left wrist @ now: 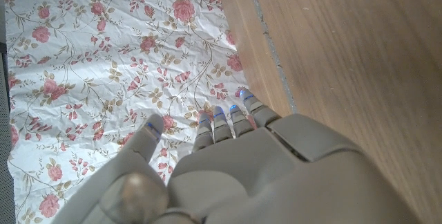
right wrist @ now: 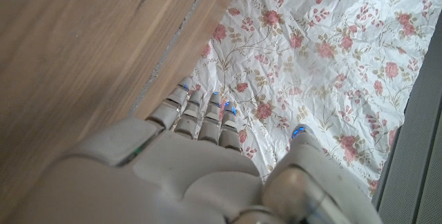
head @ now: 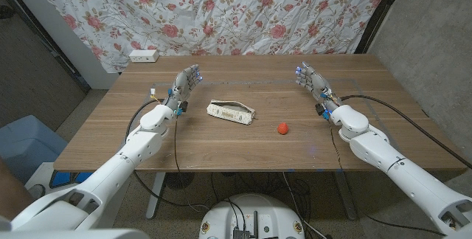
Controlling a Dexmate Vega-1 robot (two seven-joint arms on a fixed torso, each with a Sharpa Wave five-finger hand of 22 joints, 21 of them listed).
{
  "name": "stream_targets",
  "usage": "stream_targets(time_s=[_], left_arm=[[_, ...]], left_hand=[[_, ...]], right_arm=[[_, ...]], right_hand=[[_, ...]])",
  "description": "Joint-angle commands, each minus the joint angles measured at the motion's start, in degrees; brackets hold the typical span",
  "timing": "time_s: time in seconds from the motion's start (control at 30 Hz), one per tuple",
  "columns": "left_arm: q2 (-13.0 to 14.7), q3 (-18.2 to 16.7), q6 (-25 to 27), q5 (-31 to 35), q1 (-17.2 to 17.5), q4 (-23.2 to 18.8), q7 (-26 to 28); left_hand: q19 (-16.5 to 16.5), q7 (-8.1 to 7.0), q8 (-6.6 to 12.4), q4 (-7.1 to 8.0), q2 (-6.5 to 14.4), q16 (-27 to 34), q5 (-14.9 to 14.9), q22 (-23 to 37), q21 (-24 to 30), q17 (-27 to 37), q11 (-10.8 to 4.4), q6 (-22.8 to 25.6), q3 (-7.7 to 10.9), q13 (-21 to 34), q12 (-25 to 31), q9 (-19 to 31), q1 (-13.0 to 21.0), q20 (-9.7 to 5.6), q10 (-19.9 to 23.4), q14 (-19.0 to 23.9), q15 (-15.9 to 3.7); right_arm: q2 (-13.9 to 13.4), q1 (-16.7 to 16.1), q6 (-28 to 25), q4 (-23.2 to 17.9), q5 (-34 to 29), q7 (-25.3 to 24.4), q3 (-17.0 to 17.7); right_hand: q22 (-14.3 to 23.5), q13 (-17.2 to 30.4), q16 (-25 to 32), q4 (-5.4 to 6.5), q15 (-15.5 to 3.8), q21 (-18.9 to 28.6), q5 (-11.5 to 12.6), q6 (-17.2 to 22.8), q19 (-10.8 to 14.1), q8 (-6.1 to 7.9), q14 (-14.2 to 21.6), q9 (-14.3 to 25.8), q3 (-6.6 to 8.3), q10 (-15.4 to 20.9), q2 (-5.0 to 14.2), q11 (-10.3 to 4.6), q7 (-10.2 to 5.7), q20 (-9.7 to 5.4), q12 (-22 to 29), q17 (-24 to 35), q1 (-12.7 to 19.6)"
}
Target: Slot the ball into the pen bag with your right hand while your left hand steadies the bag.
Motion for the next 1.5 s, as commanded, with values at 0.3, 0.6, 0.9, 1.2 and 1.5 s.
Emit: stream_targets(time_s=[0.3, 0.6, 0.9, 1.2, 1.5], left_arm=[[0.08, -0.47, 0.83, 0.82, 0.12, -1.92, 2.97], [-0.42, -0.60, 1.54, 1.26, 1.25, -3.86, 5.90], [-0.79, -0.98, 1.35, 0.60, 2.32, -4.60, 6.56], [-1.74, -1.09, 1.09, 0.49, 1.73, -3.29, 7.31], [-1.81, -1.19, 1.56, 0.54, 2.26, -4.19, 8.44]], left_hand=[[0.60, -0.12, 0.29, -1.12, 0.49, 0.17, -0.24, 0.22, 0.25, 0.11, -0.35, 0.92, 0.42, 0.29, 0.48, 0.16, 0.80, 0.06, 0.82, 0.56, -1.95], [0.83, -0.10, 0.30, -1.34, 0.66, 0.23, -0.24, 0.25, 0.31, 0.16, -0.35, 1.15, 0.50, 0.31, 0.55, 0.18, 0.69, 0.09, 1.18, 0.84, -2.02], [0.93, -0.10, 0.24, -1.53, 0.81, 0.26, -0.25, 0.27, 0.31, 0.20, -0.38, 1.22, 0.57, 0.31, 0.55, 0.19, 0.56, 0.09, 1.42, 1.06, -2.05], [1.01, -0.11, 0.22, -1.71, 0.88, 0.25, -0.27, 0.28, 0.31, 0.23, -0.56, 1.33, 0.61, 0.32, 0.54, 0.20, 0.40, 0.12, 1.58, 1.20, -2.15], [1.13, -0.20, 0.19, -1.79, 1.07, 0.31, -0.27, 0.29, 0.32, 0.28, -0.77, 1.45, 0.68, 0.33, 0.52, 0.21, 0.17, 0.21, 1.77, 1.50, -2.24]], right_arm=[[-9.85, -6.24, -3.89, -12.64, -11.96, -6.04, 1.36], [-13.19, -10.04, -5.08, -17.40, -17.48, -8.63, 2.86], [-17.51, -13.74, -8.85, -22.93, -24.24, -10.21, 4.13], [-20.86, -17.74, -10.91, -27.15, -28.83, -11.27, 6.22], [-24.58, -20.37, -12.64, -30.54, -32.78, -9.77, 7.95]], right_hand=[[0.27, -0.55, 0.16, -1.81, -0.47, -0.34, 0.17, -0.51, -0.17, 0.32, -0.97, 0.11, 0.20, 0.20, -1.15, -0.96, -2.32, 0.31, 0.21, -0.80, 1.87], [0.29, -0.83, 0.17, -2.59, -0.78, -0.55, 0.10, -1.17, -0.80, 0.17, -1.45, 0.12, 0.31, -0.49, -1.48, -1.07, -3.03, 0.08, -0.04, -1.31, 2.43], [0.32, -1.26, -0.10, -3.77, -1.07, -0.74, -0.09, -3.68, -2.01, -0.29, -3.64, 0.14, 0.28, -2.63, -2.23, -1.93, -3.90, 0.12, -0.51, -2.23, 3.02], [0.35, -1.50, -0.04, -4.46, -0.98, -0.97, -0.24, -6.14, -3.73, -0.50, -5.11, 0.19, 0.26, -3.95, -2.60, -2.61, -4.74, 0.44, -0.54, -2.92, 3.25], [0.39, -1.63, 0.00, -5.16, -0.63, -0.98, -0.43, -8.87, -5.02, -0.62, -6.65, 0.27, 0.26, -5.81, -3.12, -3.14, -4.76, 0.94, -0.68, -3.52, 3.60]])
